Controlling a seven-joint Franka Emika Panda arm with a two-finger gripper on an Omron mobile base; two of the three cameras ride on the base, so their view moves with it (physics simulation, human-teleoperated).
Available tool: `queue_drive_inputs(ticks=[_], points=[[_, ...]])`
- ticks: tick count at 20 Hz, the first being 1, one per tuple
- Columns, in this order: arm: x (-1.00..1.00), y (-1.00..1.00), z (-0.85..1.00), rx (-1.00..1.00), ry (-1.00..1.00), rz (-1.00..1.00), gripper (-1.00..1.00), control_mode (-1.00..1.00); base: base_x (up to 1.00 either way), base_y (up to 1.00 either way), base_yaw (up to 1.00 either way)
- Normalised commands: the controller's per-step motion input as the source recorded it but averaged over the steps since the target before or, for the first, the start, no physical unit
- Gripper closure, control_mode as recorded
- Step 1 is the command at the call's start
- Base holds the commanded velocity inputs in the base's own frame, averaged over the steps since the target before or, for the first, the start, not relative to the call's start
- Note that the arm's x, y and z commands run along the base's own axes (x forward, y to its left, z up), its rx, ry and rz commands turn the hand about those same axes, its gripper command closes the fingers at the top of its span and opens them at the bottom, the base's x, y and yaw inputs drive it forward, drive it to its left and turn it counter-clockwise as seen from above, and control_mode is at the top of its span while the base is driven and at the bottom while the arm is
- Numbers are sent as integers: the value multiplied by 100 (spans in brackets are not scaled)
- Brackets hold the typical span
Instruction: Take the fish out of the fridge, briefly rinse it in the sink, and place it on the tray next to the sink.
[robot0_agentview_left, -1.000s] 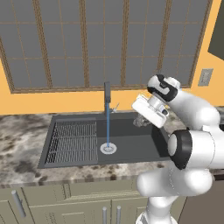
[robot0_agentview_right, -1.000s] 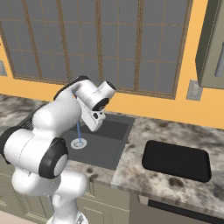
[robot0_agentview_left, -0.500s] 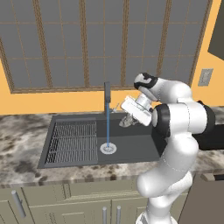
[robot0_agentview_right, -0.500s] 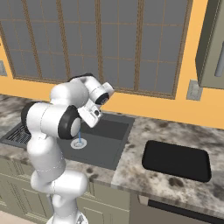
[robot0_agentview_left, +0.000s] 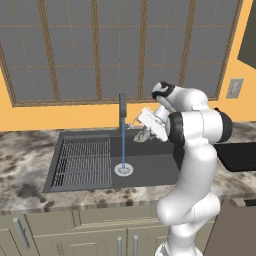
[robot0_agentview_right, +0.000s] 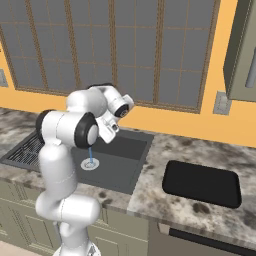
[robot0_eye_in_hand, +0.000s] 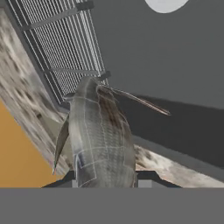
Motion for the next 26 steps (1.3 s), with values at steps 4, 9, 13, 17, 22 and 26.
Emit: queue_drive_inputs(ticks=[4, 9, 13, 17, 22, 26], points=[[0, 4, -1, 21, -3, 7, 100, -100, 0, 0, 0], [40, 23, -1, 20, -3, 1, 100, -100, 0, 0, 0], [11, 39, 0, 22, 0, 0, 100, -100, 0, 0, 0], [-11, 26, 0, 0, -6, 0, 100, -100, 0, 0, 0], [58, 12, 0, 0, -2, -3, 100, -100, 0, 0, 0], [31, 0, -3, 0, 0, -4, 100, -100, 0, 0, 0]])
